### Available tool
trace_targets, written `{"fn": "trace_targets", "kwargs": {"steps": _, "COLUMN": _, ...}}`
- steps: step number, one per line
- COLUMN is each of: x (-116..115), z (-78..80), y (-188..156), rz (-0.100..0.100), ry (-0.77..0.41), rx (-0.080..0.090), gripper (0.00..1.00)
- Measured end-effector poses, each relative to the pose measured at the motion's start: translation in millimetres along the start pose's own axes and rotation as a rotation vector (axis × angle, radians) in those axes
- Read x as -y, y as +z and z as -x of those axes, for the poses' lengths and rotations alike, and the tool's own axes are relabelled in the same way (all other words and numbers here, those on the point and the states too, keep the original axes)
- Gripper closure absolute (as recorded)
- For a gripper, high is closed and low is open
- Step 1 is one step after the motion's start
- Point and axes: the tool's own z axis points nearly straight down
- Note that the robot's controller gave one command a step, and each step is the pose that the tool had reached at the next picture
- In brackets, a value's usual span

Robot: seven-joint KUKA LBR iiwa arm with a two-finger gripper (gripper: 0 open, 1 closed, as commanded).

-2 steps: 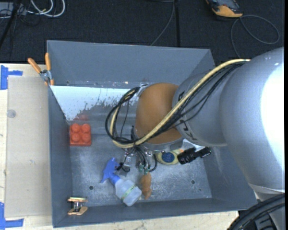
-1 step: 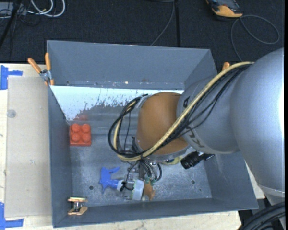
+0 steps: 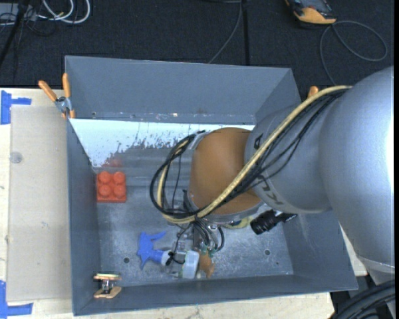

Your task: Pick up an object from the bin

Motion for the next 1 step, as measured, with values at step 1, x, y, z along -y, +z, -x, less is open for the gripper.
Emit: {"fn": "trace_targets", "kwargs": {"steps": 1, "x": 8.1, "z": 4.0, "y": 47.4, "rz": -0.001, "ry": -0.068, "rx": -0.004, "gripper": 1.00}}
